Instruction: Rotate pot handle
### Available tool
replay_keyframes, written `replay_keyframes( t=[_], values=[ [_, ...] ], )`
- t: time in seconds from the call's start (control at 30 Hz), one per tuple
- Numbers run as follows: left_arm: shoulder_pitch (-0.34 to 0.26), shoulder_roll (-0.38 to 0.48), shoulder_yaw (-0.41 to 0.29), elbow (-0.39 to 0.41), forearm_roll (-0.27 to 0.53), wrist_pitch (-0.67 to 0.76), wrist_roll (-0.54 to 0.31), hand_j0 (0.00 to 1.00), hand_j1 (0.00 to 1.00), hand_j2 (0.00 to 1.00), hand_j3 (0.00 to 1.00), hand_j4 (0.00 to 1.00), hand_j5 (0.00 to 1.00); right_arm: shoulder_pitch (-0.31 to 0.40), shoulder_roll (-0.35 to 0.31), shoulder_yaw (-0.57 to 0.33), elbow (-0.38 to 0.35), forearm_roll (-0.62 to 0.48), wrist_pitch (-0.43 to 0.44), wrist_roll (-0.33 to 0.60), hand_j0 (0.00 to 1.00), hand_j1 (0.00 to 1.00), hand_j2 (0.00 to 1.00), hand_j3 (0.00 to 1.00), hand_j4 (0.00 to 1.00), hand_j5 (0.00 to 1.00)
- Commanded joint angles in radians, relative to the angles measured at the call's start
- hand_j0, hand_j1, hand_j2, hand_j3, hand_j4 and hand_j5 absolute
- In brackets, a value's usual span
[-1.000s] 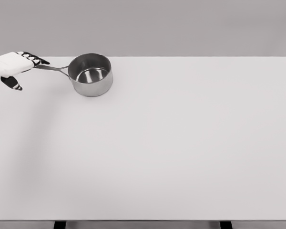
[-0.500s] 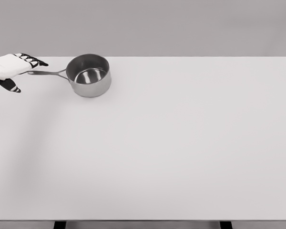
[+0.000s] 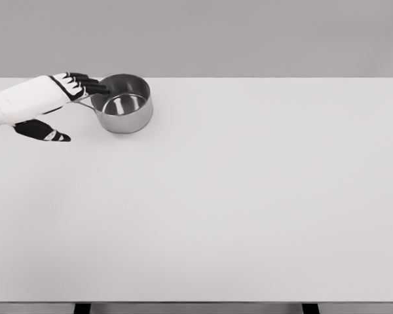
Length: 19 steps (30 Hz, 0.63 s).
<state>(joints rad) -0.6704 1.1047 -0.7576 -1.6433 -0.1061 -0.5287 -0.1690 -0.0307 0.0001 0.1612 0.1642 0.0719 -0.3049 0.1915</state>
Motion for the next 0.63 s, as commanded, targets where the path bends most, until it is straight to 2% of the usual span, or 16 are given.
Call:
replay_keyframes(
  t=[0.0, 0.1, 0.27, 0.33, 0.53, 0.6],
  values=[
    [0.002, 0.001, 0.070, -0.122, 0.034, -0.082, 0.000, 1.00, 1.00, 1.00, 1.00, 1.00, 1.00, 0.000, 0.000, 0.000, 0.000, 0.000, 0.000, 0.000, 1.00, 1.00, 1.00, 1.00, 1.00, 1.00],
    [0.032, -0.023, 0.069, -0.122, 0.033, -0.082, 0.002, 1.00, 1.00, 1.00, 1.00, 1.00, 1.00, 0.000, 0.000, 0.000, 0.000, 0.000, 0.001, 0.000, 1.00, 1.00, 1.00, 1.00, 1.00, 1.00],
    [0.138, -0.045, 0.066, -0.122, 0.029, -0.082, 0.005, 1.00, 1.00, 1.00, 1.00, 1.00, 1.00, 0.000, 0.000, 0.000, 0.000, 0.000, 0.000, 0.000, 1.00, 1.00, 1.00, 1.00, 1.00, 1.00],
    [0.141, -0.039, 0.064, -0.122, 0.028, -0.082, 0.003, 1.00, 1.00, 1.00, 1.00, 1.00, 1.00, 0.000, 0.000, 0.000, 0.000, 0.000, 0.000, 0.000, 1.00, 1.00, 1.00, 1.00, 1.00, 1.00],
    [0.241, -0.017, 0.057, -0.122, 0.023, -0.082, 0.006, 1.00, 1.00, 1.00, 1.00, 1.00, 1.00, 0.000, 0.000, 0.000, 0.000, 0.000, 0.000, 0.000, 1.00, 1.00, 1.00, 1.00, 1.00, 1.00],
    [0.239, 0.010, 0.060, -0.122, 0.023, -0.082, 0.006, 1.00, 1.00, 1.00, 1.00, 1.00, 1.00, 0.000, 0.000, 0.000, 0.000, 0.000, 0.001, 0.000, 1.00, 1.00, 1.00, 1.00, 1.00, 1.00]
  ],
)
